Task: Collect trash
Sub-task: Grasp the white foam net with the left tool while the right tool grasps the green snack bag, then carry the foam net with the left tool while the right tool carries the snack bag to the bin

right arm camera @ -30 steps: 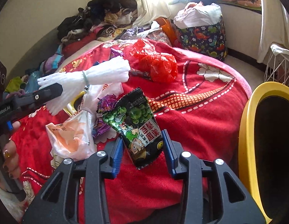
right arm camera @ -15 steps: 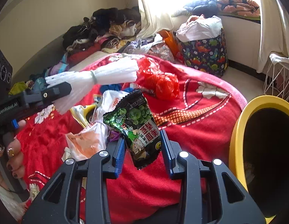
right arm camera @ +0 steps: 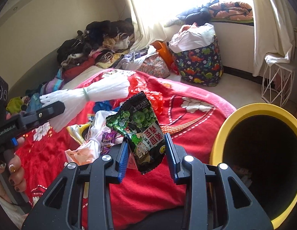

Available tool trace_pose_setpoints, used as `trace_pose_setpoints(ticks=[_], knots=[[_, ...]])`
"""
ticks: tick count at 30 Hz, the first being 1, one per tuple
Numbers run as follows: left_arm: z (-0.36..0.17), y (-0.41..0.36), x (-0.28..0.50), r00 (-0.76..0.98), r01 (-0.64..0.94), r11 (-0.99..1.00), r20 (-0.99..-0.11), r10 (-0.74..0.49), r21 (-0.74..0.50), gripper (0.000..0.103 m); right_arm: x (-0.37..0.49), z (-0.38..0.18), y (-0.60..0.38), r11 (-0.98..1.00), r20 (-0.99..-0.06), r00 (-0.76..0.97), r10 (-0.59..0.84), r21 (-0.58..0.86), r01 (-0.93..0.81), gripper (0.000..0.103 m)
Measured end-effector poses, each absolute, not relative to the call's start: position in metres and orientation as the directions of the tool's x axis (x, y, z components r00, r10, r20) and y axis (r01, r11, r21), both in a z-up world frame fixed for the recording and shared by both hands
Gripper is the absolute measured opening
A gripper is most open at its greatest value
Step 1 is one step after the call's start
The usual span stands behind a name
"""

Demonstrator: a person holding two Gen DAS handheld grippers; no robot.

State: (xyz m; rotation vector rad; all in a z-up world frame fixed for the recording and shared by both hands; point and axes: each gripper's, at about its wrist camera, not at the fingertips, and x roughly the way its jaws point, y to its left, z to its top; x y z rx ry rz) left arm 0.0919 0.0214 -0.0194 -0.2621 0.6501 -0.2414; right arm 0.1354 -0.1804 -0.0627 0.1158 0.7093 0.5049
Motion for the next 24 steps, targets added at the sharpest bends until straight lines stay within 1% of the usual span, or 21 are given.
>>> trace_pose_setpoints(ticks=[24], knots=[[-0.009,-0.025,0.086,0.755,0.238,0.936,-0.556,-0.347,-0.260,0.012,0.130,-0.044,-0.243,0.921,-0.542,0.747,0.385,0.278,-0.273,0.033]])
